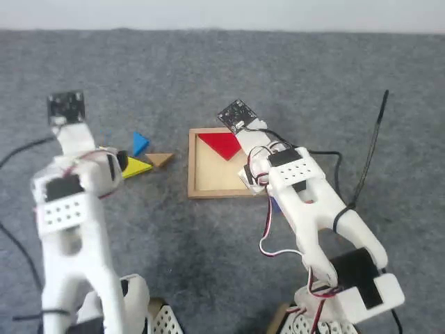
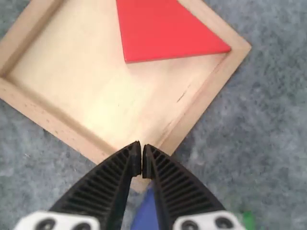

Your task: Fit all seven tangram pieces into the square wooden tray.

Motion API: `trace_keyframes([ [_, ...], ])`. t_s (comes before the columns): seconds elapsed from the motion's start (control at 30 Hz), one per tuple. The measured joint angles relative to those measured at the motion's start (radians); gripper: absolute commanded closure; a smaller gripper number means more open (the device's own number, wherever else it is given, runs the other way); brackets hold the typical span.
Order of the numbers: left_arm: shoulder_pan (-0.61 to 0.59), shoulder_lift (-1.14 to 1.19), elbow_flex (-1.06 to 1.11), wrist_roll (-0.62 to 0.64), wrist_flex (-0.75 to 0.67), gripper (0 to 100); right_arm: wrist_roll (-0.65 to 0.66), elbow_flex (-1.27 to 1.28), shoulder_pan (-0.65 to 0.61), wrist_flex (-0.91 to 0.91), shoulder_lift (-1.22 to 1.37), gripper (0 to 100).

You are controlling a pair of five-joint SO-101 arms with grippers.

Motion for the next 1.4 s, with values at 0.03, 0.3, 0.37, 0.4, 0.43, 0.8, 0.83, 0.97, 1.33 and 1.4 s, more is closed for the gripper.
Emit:
trace_keyframes([
  [0.03, -0.002, 0.048, -0.051, -0.080, 0.028, 75, 0.000, 0.000, 0.000, -0.003, 0.006, 98.9],
  [0.3, -0.008, 0.542, -0.367, -0.924, 0.138, 75, 0.000, 0.000, 0.002, -0.003, 0.012, 98.8],
  [0.37, -0.006, 0.658, -0.443, -1.097, 0.141, 75, 0.000, 0.005, 0.000, -0.003, 0.012, 98.8],
  [0.4, -0.008, 0.710, -0.486, -1.160, 0.143, 75, 0.000, 0.008, 0.000, -0.003, 0.012, 98.8],
  [0.43, -0.008, 0.766, -0.526, -1.206, 0.144, 75, 0.000, 0.008, 0.000, -0.003, 0.012, 98.8],
  [0.8, 0.023, 1.109, -0.928, -1.378, 0.350, 75, 0.000, 0.008, 0.000, -0.003, 0.012, 98.8],
  [0.83, 0.025, 1.115, -0.941, -1.386, 0.350, 75, 0.000, 0.008, 0.000, -0.003, 0.012, 98.8],
  [0.97, 0.028, 1.143, -0.959, -1.422, 0.354, 75, 0.000, 0.008, 0.000, -0.003, 0.012, 98.8],
  [1.33, 0.032, 1.183, -0.988, -1.369, 0.338, 75, 0.009, 0.008, 0.000, -0.003, 0.012, 98.8],
  [1.4, 0.034, 1.183, -0.993, -1.290, 0.341, 75, 0.009, 0.008, 0.000, -0.003, 0.012, 98.8],
])
